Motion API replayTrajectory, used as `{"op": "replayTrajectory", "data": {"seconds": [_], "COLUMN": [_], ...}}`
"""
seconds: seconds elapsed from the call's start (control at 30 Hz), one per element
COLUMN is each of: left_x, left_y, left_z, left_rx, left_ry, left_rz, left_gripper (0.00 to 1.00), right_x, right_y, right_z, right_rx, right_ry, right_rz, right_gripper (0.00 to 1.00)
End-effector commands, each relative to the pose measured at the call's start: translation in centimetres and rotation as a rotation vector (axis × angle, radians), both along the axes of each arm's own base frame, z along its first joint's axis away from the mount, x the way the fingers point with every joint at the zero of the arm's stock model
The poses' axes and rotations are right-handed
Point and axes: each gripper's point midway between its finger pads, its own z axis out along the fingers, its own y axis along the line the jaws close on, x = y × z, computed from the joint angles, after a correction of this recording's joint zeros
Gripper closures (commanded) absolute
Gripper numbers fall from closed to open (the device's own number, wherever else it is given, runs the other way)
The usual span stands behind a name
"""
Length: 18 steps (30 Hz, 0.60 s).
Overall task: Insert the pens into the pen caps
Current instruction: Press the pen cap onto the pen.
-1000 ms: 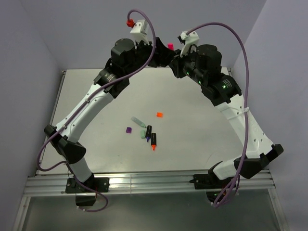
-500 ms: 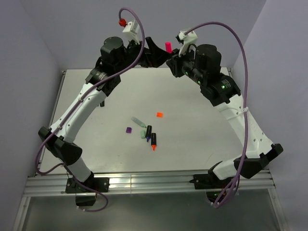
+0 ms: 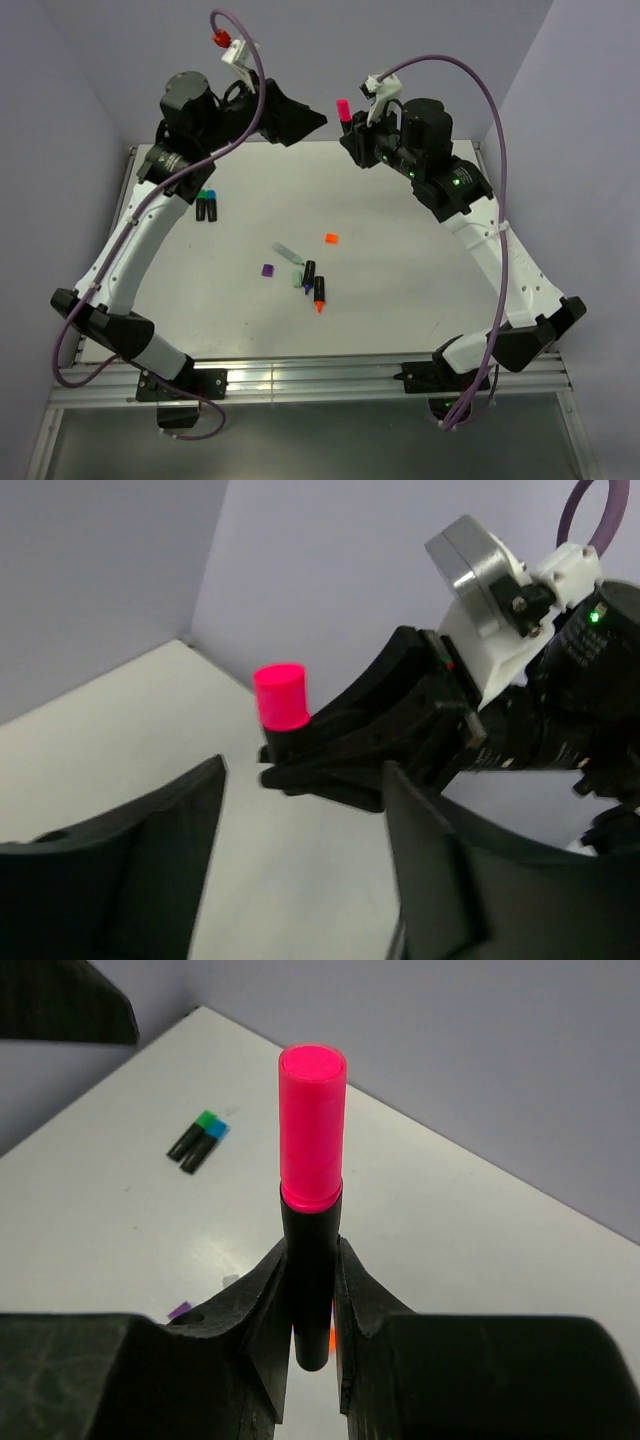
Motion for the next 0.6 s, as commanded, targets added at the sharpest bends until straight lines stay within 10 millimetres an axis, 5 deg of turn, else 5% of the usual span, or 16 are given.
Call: {"op": "replayTrajectory", "data": {"seconds": [0.0, 0.07, 0.23, 0.57], "left_x": [-1.6, 0.0, 1.4, -0.6], "left_y": [3.9, 6.2, 8.1, 6.0], "left_z": [2.3, 1.6, -0.1, 0.1], "left_rx": [0.102, 0.24, 0.598, 0.645], "left_ry": [-0.238, -0.354, -0.743, -0.994], "left_rz": [0.028, 0.105, 0.108, -0.074], "left_gripper": [0.36, 0.62, 0.99, 1.0], "right_x": [-3.1, -4.9, -9.0, -11.1], "right_y": [0.3, 1.4, 3.6, 4.4], "right_z": [4.0, 3.4, 1.1, -1.1], "right_rx": [0.072, 0.084, 0.111, 0.108], "right_ry": [-0.091, -0.069, 0.043, 0.101], "right_rz": [0.146, 0.259, 0.501, 0.626], "right_gripper": [1.0, 1.0, 1.0, 1.0]}}
